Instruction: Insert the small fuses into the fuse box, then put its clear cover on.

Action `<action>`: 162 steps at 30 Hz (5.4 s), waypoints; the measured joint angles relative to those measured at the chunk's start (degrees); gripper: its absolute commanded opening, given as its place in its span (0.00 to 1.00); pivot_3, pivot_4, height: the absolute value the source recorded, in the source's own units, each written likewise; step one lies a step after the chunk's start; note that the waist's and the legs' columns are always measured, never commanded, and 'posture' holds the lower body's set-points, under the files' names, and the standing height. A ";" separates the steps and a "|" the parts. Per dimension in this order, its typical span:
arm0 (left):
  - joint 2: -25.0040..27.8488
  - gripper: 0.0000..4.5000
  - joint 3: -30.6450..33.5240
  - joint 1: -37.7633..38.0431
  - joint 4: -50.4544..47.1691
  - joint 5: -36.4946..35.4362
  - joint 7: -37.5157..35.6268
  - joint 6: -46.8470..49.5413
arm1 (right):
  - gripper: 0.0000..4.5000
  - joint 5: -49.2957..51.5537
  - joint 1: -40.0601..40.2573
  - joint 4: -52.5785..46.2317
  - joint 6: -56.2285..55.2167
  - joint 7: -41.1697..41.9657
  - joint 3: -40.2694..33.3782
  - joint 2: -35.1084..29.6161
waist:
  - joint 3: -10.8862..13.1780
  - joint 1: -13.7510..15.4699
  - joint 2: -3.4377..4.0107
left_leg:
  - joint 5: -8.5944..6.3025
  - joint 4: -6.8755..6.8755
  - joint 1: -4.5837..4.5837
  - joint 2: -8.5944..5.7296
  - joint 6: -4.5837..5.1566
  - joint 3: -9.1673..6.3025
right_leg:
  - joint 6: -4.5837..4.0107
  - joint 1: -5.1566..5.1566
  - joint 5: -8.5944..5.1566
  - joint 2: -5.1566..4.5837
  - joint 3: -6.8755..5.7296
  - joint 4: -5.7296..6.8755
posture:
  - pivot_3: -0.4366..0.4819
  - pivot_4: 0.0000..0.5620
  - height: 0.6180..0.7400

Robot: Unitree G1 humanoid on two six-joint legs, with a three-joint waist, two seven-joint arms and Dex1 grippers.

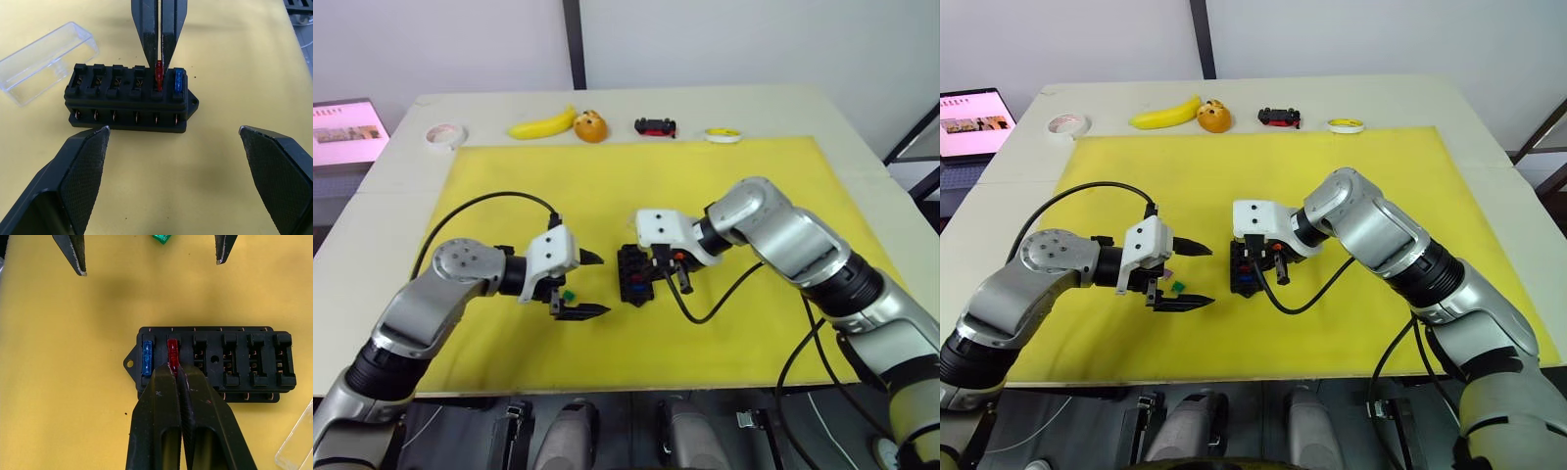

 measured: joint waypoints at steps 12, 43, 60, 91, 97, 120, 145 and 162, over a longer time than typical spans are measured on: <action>-0.04 0.99 -0.01 1.00 0.05 0.07 -0.01 -0.35 | 0.00 -0.07 0.00 0.96 -1.01 -0.08 0.00 0.19 | -0.01 -0.01 0.00 | 0.00 0.02 0.00 0.00 0.00 0.00 | 0.00 0.00 0.00 0.00 0.00 0.03 | 0.48 0.27 1.00; -0.38 0.99 -0.13 1.00 0.43 0.23 0.07 -1.09 | 0.00 1.17 -2.20 1.95 1.80 0.13 -0.89 0.79 | -0.01 -0.01 0.00 | 0.00 0.02 0.01 0.00 0.00 0.00 | 0.00 0.00 0.00 0.00 0.00 0.04 | 0.48 0.27 1.00; -0.38 0.99 -0.13 1.00 0.42 0.21 0.29 -0.85 | 0.00 0.11 -1.09 1.97 0.41 -0.12 -0.02 0.53 | -0.01 -0.02 0.00 | 0.00 0.02 0.01 0.00 0.00 0.00 | 0.00 0.00 0.00 0.00 0.00 0.04 | 0.48 0.27 1.00; -0.37 0.99 -0.13 0.99 0.41 0.19 0.29 -0.75 | 0.00 -0.79 -1.06 1.97 0.12 -0.51 0.54 0.72 | -0.02 -0.01 0.00 | 0.00 0.03 0.02 0.00 0.00 0.00 | 0.00 0.00 0.00 0.00 0.00 0.06 | 0.48 0.27 1.00; -0.37 0.99 -0.13 0.99 0.41 0.19 0.31 -0.75 | 0.00 -0.75 -1.07 1.93 0.24 -0.45 0.50 0.72 | -0.03 -0.02 0.00 | 0.00 0.03 0.02 0.00 -0.01 0.00 | 0.00 0.00 0.00 0.00 0.00 0.07 | 0.48 0.27 1.00; -0.44 1.00 -0.14 0.95 0.40 0.20 0.49 -0.75 | 0.31 -0.59 -1.23 1.94 1.33 -0.22 0.41 0.89 | -0.03 -0.02 0.00 | 0.00 0.03 0.02 -0.01 -0.01 0.00 | 0.00 0.00 0.00 0.00 0.00 0.06 | 0.48 0.27 1.00; -0.46 1.00 -0.15 0.89 0.41 0.20 0.53 -0.76 | 0.01 0.27 -1.43 1.84 3.18 -0.42 0.23 1.22 | -0.03 -0.02 0.00 | 0.00 0.03 0.02 -0.01 -0.01 0.00 | 0.00 0.00 0.00 0.00 0.00 0.06 | 0.48 0.27 1.00; -0.46 1.00 -0.16 0.47 0.41 0.20 0.50 -0.74 | 0.01 1.06 -1.65 1.20 4.90 -0.31 0.18 1.22 | -0.03 -0.02 0.00 | 0.00 0.03 0.02 -0.01 -0.01 0.00 | 0.00 0.00 0.00 0.00 0.00 0.06 | 0.48 0.27 1.00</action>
